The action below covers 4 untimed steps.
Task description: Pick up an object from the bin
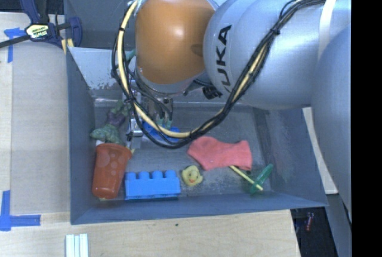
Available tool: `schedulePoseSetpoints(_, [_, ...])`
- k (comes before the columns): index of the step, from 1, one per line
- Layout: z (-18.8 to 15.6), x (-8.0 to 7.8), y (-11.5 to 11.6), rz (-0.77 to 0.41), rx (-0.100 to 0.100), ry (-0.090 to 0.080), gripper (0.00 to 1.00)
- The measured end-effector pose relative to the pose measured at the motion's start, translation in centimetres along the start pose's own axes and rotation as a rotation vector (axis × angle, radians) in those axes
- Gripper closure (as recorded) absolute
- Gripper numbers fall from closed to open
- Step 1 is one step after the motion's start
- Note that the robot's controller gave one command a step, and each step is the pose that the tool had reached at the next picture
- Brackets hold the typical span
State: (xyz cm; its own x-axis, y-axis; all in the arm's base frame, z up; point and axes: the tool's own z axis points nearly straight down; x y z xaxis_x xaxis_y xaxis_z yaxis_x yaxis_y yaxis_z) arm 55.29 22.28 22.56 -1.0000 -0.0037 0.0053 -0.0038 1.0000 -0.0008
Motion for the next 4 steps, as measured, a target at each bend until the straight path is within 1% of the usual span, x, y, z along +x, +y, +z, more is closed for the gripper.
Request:
schedulePoseSetpoints(1, [-0.5,-0.2,-0.2,0.004,-0.002,-0.008,0.00])
schedulePoseSetpoints(2, [6.3,-2.1,-3.3,0.062,-0.004,-0.012,0.00])
schedulePoseSetpoints(3, [11.8,-5.5,-6.1,0.036,-0.009,-0.020,1.00])
schedulePoseSetpoints(4, [11.8,-5.5,-6.1,0.036,-0.009,-0.020,1.00])
